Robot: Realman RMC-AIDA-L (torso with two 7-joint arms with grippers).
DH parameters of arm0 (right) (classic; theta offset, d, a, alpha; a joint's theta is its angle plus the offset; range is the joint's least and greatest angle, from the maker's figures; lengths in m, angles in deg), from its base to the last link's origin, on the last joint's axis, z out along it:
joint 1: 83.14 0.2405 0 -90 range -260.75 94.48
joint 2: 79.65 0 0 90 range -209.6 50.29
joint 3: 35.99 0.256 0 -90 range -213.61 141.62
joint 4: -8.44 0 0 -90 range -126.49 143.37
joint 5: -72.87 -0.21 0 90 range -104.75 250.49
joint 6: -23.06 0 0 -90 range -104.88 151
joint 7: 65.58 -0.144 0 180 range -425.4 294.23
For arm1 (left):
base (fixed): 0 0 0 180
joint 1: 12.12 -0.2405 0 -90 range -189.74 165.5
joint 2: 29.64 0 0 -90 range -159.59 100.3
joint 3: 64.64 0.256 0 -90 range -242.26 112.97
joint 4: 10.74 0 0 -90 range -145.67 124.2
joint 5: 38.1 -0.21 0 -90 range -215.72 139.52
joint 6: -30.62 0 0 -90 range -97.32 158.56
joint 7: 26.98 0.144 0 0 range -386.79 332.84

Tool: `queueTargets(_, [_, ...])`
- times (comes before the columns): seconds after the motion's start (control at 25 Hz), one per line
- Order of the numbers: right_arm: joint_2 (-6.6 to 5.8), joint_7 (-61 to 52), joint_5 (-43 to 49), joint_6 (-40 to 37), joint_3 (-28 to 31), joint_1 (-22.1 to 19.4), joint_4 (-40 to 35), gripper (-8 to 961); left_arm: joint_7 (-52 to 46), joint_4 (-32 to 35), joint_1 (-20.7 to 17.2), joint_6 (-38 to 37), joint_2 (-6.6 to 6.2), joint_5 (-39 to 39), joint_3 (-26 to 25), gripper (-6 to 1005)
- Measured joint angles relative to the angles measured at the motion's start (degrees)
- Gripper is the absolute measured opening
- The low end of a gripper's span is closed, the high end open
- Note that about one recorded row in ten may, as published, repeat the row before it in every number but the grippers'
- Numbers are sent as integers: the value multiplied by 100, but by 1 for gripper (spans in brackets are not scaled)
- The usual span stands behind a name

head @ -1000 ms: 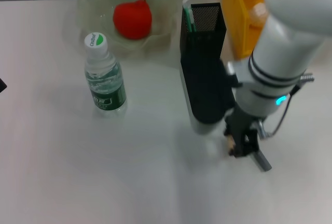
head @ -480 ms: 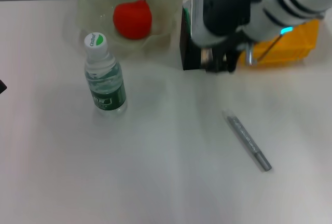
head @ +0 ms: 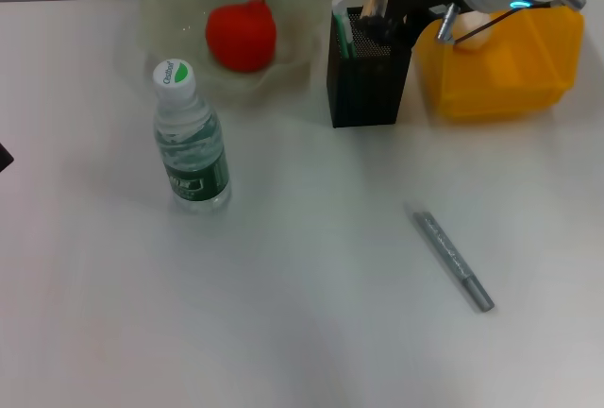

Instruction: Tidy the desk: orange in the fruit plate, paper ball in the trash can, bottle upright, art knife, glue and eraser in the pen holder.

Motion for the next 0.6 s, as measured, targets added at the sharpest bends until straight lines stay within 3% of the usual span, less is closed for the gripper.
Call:
queueTargets(0.52, [-8,15,-158,232,-31,35,314,409,-6,0,52,45,5,0,23,813])
queueTargets(0.6, [-9,16,-160,248,-2,35,320,483,-5,0,39,63,4,0,31,813])
